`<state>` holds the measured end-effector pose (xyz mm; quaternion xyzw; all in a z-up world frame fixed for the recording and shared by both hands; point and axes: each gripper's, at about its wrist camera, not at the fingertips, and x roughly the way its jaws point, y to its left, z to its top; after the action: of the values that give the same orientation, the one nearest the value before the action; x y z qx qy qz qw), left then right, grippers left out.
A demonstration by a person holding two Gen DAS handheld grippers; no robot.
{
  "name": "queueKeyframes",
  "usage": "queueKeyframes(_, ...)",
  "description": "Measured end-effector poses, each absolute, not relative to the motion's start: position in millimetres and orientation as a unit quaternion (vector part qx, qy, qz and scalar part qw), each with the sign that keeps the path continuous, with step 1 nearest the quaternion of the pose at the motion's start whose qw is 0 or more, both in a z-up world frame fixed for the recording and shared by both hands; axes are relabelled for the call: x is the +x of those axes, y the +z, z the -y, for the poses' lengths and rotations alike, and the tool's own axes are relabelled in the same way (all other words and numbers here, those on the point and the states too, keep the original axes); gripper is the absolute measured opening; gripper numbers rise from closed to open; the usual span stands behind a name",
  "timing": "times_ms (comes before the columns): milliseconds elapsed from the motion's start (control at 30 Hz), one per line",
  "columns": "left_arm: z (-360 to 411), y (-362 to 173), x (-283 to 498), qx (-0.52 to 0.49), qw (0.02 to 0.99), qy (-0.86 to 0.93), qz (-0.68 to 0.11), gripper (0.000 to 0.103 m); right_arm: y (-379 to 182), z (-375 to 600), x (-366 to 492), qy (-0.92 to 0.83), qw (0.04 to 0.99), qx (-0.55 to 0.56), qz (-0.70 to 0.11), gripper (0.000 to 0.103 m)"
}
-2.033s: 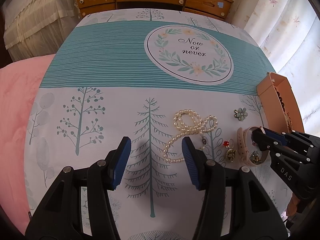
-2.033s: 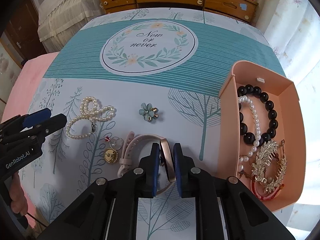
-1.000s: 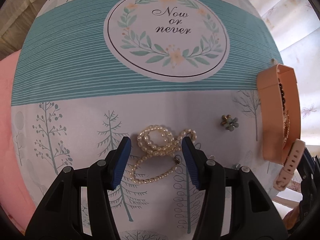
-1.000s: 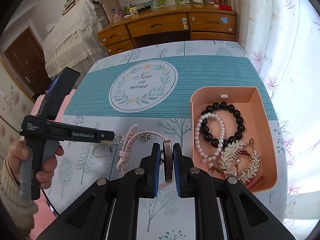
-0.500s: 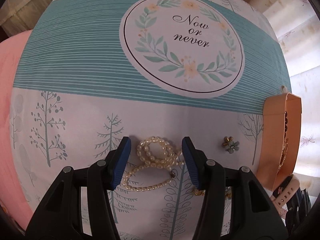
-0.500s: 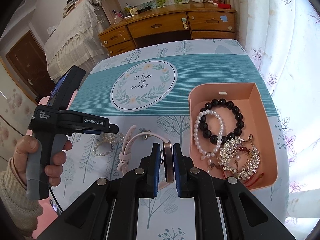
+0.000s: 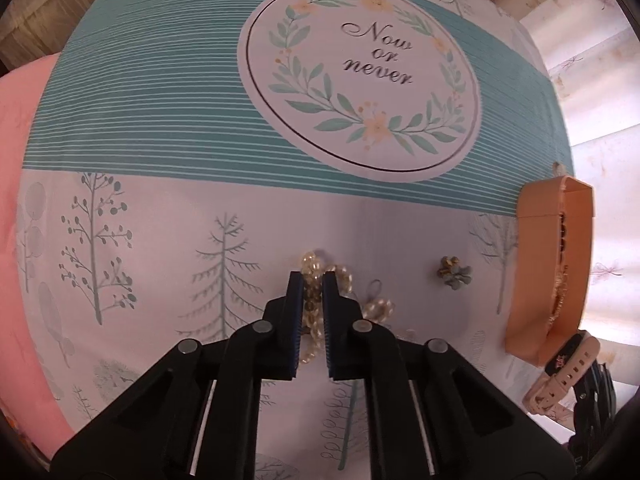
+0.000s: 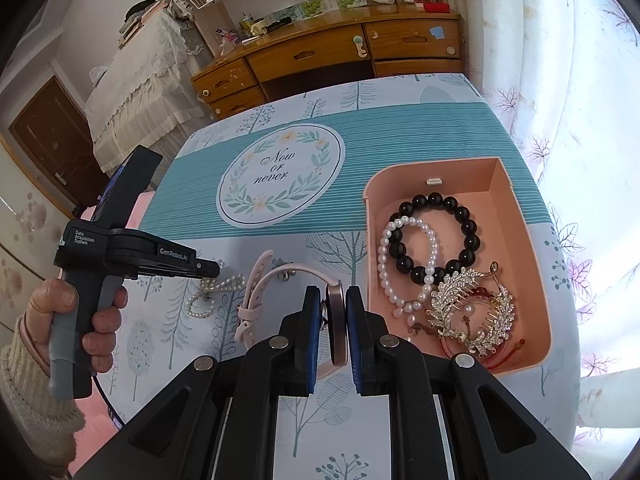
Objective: Organize jewelry
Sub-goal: 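Carry the pearl necklace with the left tool while the right tool carries the watch to the pink box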
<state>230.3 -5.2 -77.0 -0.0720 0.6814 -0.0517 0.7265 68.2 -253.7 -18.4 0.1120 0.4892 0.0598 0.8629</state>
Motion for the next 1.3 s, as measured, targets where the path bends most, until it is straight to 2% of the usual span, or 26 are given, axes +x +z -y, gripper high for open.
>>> queueKeyframes(333, 23, 4, 194, -0.072, 0.771, -0.116, -0.623, 0.006, 5, 270, 54, 0.047, 0.878, 0.124, -0.459, 0.013)
queueKeyframes(567, 74, 90, 161, -0.065, 0.812, -0.191, -0.548, 0.007, 38, 302, 36, 0.019, 0.896, 0.143, -0.420, 0.013)
queueKeyframes(833, 142, 160, 142, -0.051, 0.836, -0.262, -0.480, 0.007, 60, 345, 15, -0.034, 0.905, 0.164, -0.391, 0.013)
queueKeyframes(967, 171, 155, 143, -0.041, 0.834, -0.274, -0.477, 0.007, 57, 361, 9, -0.056, 0.902, 0.172, -0.393, 0.013)
queueKeyframes(1200, 213, 86, 166, 0.011, 0.821, -0.265, -0.505, 0.007, 46, 377, 0, -0.068, 0.897, 0.179, -0.399, 0.013)
queueKeyframes(1300, 217, 74, 174, 0.009, 0.821, -0.262, -0.507, 0.007, 39, 380, 0, -0.069, 0.895, 0.177, -0.403, 0.013)
